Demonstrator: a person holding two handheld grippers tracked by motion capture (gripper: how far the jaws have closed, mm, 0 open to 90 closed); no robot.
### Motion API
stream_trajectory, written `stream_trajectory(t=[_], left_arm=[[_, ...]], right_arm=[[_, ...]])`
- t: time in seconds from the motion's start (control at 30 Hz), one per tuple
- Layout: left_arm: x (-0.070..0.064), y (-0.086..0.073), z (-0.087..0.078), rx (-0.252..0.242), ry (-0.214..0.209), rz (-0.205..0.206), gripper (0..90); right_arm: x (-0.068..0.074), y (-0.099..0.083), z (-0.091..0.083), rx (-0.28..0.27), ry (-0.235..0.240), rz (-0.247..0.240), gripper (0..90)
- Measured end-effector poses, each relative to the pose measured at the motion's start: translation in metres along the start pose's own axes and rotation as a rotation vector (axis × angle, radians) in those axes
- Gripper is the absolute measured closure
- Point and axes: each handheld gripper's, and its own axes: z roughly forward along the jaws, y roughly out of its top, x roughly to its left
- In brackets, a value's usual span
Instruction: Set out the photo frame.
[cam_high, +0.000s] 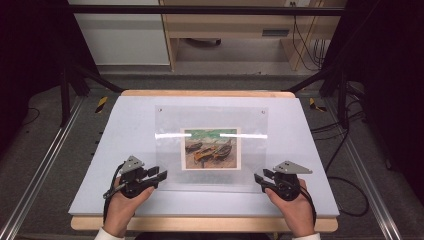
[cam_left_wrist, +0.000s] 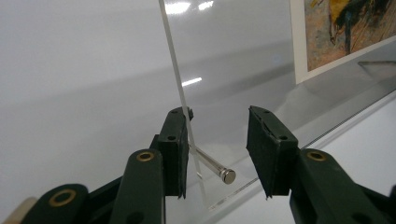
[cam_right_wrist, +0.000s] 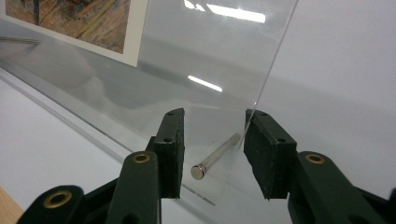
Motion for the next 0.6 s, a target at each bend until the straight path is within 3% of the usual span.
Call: stream_trajectory(t=[0.6], left_arm=[[-0.0008,-0.0018,-0.0015,0.01,0.015,0.029,60.0]], right_arm=[[0.0004,-0.0025,-0.0015,0.005,0.002,-0.004,61.4]])
